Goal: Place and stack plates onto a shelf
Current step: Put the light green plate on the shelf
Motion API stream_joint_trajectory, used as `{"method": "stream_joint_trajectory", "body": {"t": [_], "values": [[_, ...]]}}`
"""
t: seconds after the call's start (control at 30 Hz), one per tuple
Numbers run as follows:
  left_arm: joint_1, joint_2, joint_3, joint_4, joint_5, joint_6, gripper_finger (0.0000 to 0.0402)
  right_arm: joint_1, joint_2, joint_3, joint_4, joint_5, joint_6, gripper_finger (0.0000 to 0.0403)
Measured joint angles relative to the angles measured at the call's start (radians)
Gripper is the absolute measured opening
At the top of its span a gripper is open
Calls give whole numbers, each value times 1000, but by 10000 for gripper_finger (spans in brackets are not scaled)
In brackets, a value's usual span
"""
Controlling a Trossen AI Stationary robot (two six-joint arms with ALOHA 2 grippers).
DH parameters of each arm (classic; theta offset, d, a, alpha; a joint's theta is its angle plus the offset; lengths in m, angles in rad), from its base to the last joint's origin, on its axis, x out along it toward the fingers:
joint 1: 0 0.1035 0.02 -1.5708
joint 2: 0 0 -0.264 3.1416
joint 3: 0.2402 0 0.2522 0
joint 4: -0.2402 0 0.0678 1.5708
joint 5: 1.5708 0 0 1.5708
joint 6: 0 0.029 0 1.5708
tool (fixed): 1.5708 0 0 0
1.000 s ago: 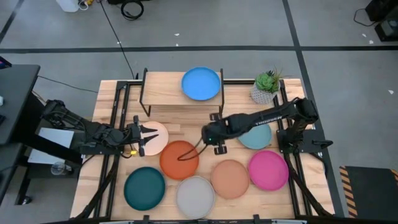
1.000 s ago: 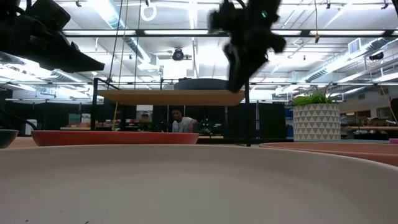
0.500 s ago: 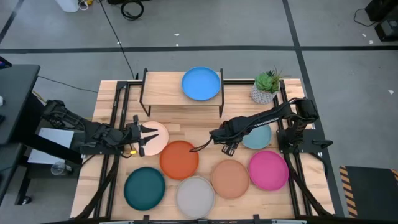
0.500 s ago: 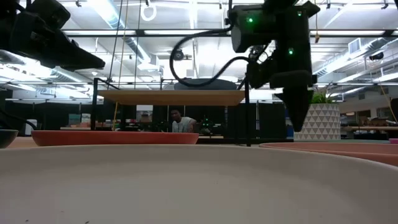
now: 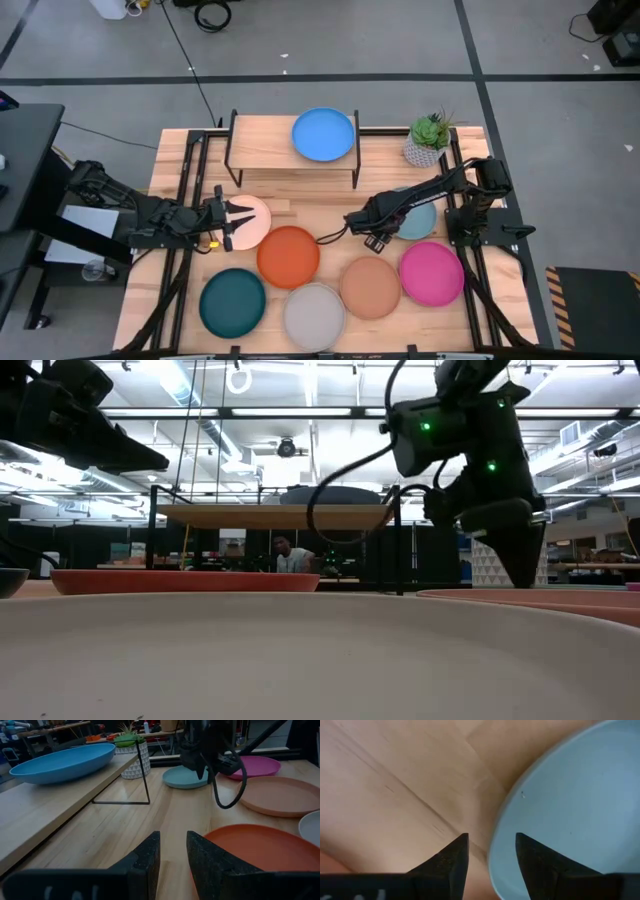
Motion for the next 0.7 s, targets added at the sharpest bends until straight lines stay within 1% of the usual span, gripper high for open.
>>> {"method": "stream_joint_trajectory", "body": {"t": [0.13, 0.23, 0.33, 0.43, 0.5, 0.57, 0.7], "values": [[0, 0, 0, -1, 0, 0, 102, -9, 0, -32, 36, -24, -6, 152], [0, 0, 0, -1, 0, 0, 102, -14, 0, -59, 81, -43, -24, 129], [0, 0, 0, -1, 0, 0, 102, -19, -2, -71, 88, -44, -32, 94], [0, 0, 0, -1, 0, 0, 102, -22, -2, -69, 67, -39, -67, 47], [0, 0, 0, -1, 0, 0, 102, -22, 0, -39, 9, -2, -77, 19], [0, 0, 0, 0, 0, 1, 102, -22, 0, 8, -63, 46, -81, 15], [0, 0, 0, -1, 0, 0, 102, -10, -3, 135, -227, 110, -83, 29]]}}
